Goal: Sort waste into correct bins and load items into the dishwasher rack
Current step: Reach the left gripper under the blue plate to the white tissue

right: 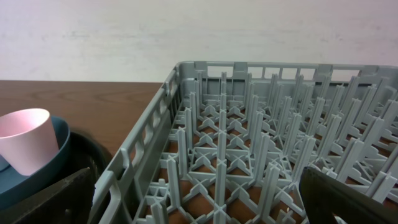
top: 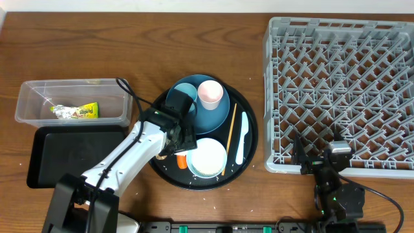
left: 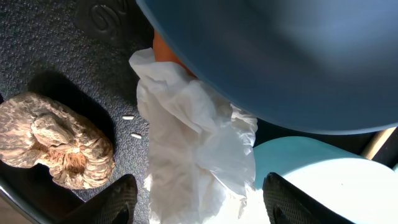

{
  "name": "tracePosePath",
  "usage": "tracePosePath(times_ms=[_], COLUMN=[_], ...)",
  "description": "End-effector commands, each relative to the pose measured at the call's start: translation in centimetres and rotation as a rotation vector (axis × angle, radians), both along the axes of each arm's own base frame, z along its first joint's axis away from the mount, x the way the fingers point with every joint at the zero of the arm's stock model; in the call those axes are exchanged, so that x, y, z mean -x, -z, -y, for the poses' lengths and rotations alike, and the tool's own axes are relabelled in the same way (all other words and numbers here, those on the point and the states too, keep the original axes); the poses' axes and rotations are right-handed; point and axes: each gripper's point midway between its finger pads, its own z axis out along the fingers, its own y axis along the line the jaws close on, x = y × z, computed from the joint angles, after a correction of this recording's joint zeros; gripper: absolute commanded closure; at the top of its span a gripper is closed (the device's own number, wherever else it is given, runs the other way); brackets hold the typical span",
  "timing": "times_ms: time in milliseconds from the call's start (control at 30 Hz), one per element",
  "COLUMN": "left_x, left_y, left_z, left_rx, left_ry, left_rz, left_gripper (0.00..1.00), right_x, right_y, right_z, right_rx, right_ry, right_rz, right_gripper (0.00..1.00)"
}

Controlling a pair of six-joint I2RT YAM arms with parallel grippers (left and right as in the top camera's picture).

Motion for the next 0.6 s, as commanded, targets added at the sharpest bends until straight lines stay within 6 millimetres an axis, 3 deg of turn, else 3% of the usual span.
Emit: tracePosePath(times_ms=[0, 567], left_x=[0.15, -0.76], left_y=[0.31, 0.17], left_z=[-0.49, -0.11], left_rx=[-0.022, -0.004], left_ry=[-0.010, -0.029], left_rz=[-0.004, 0.030], left_gripper=[0.34, 0.34], right_x=[0.03, 0.03], right_y=[0.01, 0.02], right_z=[-0.08, -0.08], right_rx=[0.007, 0.007], right_ry=[-0.005, -0.005], right_rz=[0.002, 0.002], right_gripper=[0.01, 0.01])
